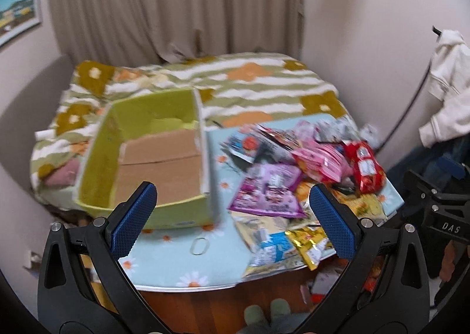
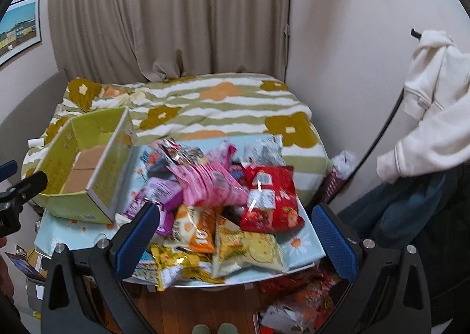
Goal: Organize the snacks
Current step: 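Reach the left tool to the purple bag while the right tool reaches the pink bag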
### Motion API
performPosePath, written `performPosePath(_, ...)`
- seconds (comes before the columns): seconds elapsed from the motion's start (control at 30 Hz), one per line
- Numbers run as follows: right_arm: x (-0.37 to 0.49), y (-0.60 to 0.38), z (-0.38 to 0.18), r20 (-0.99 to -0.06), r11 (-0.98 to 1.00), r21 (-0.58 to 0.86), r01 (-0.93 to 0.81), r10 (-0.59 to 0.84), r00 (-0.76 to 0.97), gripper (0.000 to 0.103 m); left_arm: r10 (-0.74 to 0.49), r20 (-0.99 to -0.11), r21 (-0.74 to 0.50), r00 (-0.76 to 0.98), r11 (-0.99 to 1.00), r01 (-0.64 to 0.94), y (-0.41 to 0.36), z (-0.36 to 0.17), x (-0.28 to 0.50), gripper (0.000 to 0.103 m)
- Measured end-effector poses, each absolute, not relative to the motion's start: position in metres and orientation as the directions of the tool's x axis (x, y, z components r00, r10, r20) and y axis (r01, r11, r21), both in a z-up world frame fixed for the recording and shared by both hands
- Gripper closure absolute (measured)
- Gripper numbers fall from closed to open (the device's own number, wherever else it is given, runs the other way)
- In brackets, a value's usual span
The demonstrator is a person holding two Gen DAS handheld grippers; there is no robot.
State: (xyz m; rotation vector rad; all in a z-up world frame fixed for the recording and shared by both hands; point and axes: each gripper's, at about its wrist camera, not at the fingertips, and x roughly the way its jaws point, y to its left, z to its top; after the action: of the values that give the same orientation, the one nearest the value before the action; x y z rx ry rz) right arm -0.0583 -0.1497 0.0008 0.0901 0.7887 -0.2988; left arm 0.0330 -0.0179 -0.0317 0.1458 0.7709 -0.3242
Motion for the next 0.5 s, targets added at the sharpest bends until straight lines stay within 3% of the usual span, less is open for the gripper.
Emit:
performPosePath(0.27,-0.038,-0.170,-0.022,-0.745,0.984,-0.026,0.175,-0.136,0.653,0.000,-0.278,-0.805,-0.001,0.524,0.884,0.467,-0.070,-0.088,0.069,0.000)
performPosePath(0.5,0.023,-0.185,-0.047,-0.775,0.998,0.013,-0.066,0.052,0.630,0.000,-0.240,-0.865,0.005,0.442,0.875,0.484,-0.102,-0.130,0.108,0.000)
